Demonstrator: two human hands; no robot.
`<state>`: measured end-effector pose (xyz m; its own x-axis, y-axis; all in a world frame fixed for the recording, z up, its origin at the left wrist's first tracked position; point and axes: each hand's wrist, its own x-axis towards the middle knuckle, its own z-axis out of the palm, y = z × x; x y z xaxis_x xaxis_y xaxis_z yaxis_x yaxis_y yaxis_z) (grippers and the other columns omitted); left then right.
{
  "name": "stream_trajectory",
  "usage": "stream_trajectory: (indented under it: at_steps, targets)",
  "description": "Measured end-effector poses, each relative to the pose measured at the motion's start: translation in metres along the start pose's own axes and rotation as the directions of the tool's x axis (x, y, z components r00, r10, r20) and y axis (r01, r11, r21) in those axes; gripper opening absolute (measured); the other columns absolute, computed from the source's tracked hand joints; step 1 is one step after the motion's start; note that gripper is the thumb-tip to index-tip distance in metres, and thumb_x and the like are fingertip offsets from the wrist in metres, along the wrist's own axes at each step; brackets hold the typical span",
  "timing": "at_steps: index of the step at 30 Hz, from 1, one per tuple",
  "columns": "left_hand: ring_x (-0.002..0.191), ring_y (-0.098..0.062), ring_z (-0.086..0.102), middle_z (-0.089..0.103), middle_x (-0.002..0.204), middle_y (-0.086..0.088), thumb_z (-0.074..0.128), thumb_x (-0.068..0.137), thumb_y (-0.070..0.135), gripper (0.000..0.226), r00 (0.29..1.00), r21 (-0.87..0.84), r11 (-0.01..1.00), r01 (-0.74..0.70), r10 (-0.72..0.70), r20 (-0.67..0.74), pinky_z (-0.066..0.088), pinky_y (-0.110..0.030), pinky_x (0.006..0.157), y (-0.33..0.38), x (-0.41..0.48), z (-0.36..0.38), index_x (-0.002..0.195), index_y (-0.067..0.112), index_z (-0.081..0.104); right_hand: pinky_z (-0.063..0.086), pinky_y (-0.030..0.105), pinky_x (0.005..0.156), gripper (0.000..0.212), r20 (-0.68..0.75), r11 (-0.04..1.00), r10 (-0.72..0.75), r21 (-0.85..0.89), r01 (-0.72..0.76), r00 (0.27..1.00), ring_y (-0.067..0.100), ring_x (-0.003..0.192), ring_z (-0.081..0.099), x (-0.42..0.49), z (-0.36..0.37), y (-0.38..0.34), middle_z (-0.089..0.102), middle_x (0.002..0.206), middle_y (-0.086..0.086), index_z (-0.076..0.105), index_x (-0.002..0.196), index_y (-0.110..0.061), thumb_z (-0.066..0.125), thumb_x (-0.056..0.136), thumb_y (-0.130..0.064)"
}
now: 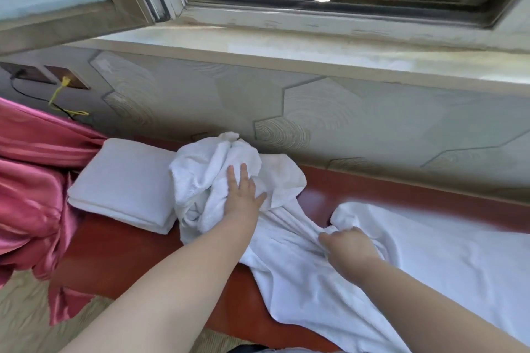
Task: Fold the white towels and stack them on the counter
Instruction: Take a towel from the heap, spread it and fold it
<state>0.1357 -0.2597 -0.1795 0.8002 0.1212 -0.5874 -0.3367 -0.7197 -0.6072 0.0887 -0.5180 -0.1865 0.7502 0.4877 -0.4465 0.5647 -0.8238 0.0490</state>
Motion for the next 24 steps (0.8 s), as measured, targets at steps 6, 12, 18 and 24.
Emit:
stream_trajectory:
  at_steps: [6,12,18,24]
  targets:
    - [0.141,-0.064,-0.022,-0.001,0.17,-0.012,0.055,0.091,0.056,0.085,0.994,-0.019,0.994,0.104,-0.104,0.027,-0.013,-0.094,0.09,-0.012,0.012,0.001,0.162,0.034,0.016,0.029,0.035,0.067,0.032,0.13,0.977,0.211,0.001,-0.213,0.969,0.032,0.077,0.053,-0.043,0.011,0.052,0.064,0.09,-0.002,0.049,0.108,-0.028,0.044,0.081,-0.012]
    - [0.144,-0.058,-0.023,-0.01,0.17,-0.007,0.048,0.097,0.052,0.073,0.994,0.0,0.994,0.105,-0.105,0.008,-0.012,-0.093,0.091,-0.028,0.012,0.022,0.162,0.032,0.021,0.034,0.036,0.089,0.026,0.115,0.899,0.437,-0.088,-0.429,0.892,0.017,0.093,0.066,-0.072,0.016,0.108,0.063,0.09,-0.007,0.04,0.095,-0.039,0.04,0.083,-0.016]
    - [0.149,-0.05,-0.02,-0.005,0.17,-0.006,0.054,0.092,0.045,0.078,0.995,-0.13,0.99,0.054,-0.064,-0.076,-0.014,-0.088,0.097,-0.032,0.001,0.023,0.16,0.036,0.017,0.035,0.04,0.096,0.044,0.156,0.878,0.478,-0.108,-0.466,0.864,0.025,0.125,0.047,-0.043,-0.004,0.08,0.05,0.132,0.0,0.045,0.131,-0.032,0.048,0.086,-0.031]
    - [0.148,-0.053,-0.016,-0.021,0.168,-0.005,0.065,0.089,0.035,0.097,0.983,-0.262,0.963,0.065,-0.107,-0.15,0.001,-0.082,0.105,-0.038,-0.003,0.027,0.16,0.039,-0.001,0.02,0.047,0.122,0.099,0.148,0.934,0.184,0.28,-0.219,0.972,0.033,0.148,0.025,0.008,-0.01,-0.007,0.017,0.164,0.008,0.002,0.16,-0.035,0.059,0.085,-0.063]
